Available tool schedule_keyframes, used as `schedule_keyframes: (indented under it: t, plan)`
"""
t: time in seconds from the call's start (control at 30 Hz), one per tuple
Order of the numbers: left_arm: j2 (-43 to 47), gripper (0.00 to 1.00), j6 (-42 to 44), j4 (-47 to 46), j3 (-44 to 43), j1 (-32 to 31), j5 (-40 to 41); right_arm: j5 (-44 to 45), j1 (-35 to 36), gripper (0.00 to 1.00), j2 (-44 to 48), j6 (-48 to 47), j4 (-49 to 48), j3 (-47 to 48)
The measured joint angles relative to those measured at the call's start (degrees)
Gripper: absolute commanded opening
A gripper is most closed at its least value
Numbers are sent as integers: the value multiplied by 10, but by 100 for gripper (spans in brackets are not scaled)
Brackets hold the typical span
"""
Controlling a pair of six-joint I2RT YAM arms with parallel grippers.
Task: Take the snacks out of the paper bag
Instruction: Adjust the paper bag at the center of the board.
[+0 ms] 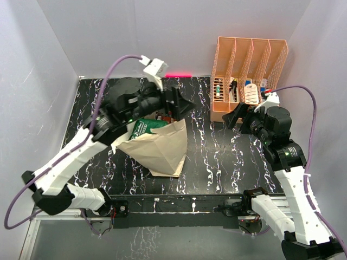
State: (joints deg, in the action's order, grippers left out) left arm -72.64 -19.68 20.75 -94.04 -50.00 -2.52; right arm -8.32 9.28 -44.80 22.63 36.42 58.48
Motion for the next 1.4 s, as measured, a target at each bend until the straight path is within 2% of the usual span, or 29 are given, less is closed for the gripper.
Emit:
schedule_keyframes:
  t: [0.1, 0.2, 0.33, 0.47, 0.63, 0.77, 0.87, 0.93, 1.03, 1.13, 1.23, 1.4]
  plan:
    - [51, 96, 22, 70, -3, 0, 87, -12, 0, 98, -4, 1, 0, -2]
    - [95, 94, 33, 130, 3, 0, 162, -25, 0, 98, -3, 3, -4, -4]
    - [109, 97, 30, 163, 14, 0, 187, -77, 0, 98, -11, 2, -15, -12]
    - [94, 98, 26, 179, 23, 0, 233, -175, 0, 98, -41, 13, -39, -12]
    - [87, 98, 22, 209, 26, 0, 287, -326, 3, 98, -45, 91, -161, -45]
    - [95, 98, 10, 224, 30, 0, 331, -362, 31, 98, -40, 162, -249, -59]
    - [112, 98, -2, 231, 40, 0, 353, -349, 94, 98, -46, 193, -300, -54]
    - [132, 98, -9, 232, 52, 0, 363, -319, 164, 98, -64, 200, -318, -43]
    - [167, 98, -19, 228, 69, 0, 375, -255, 270, 97, -102, 197, -330, -25]
    - [195, 98, -30, 227, 75, 0, 380, -185, 344, 96, -127, 185, -327, -15]
    - [214, 98, -43, 230, 78, 0, 381, -124, 382, 96, -147, 171, -314, 3]
    - [221, 98, -63, 244, 81, 0, 381, -46, 388, 97, -146, 151, -281, 19]
